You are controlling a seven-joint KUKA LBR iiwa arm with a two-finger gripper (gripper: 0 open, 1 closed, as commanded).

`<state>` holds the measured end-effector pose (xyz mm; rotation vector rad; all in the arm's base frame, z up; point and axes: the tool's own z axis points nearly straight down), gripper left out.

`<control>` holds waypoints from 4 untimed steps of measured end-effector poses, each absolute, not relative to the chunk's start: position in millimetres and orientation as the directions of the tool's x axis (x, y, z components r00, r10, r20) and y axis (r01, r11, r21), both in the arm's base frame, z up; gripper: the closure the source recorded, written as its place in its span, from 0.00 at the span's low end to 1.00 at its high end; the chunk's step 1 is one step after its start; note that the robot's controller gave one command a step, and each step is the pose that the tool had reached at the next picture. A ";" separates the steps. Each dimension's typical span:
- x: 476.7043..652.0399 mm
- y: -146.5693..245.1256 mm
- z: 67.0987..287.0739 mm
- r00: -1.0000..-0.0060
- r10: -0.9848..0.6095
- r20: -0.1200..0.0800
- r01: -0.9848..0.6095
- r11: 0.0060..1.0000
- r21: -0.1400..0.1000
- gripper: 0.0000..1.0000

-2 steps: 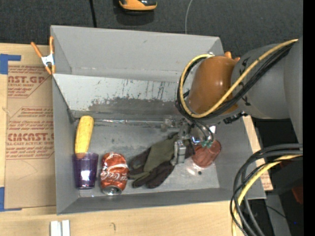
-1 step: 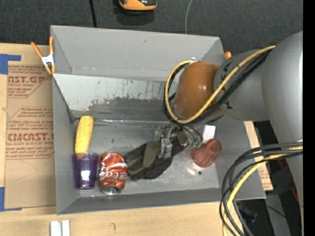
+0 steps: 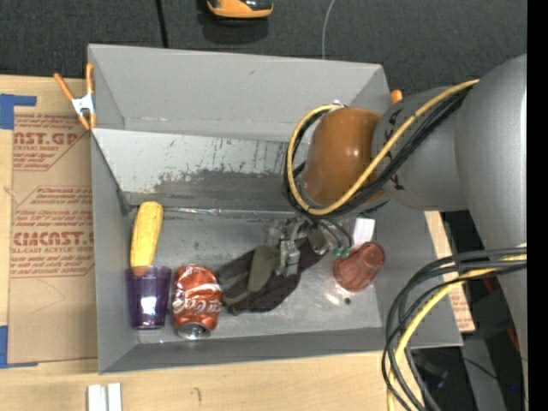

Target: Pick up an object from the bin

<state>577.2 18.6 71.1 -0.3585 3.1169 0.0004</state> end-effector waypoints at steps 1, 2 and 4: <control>576.0 18.6 75.6 -0.974 -0.227 0.000 -0.227 0.974 0.000 1.00; 574.1 18.7 93.7 -0.974 -0.227 0.007 -0.227 0.974 0.002 1.00; 576.3 19.1 136.8 -0.974 -0.227 -0.003 -0.227 0.974 -0.001 1.00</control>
Offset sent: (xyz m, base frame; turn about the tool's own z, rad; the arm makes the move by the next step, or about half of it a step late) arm 0.0001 0.0000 0.0827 0.0000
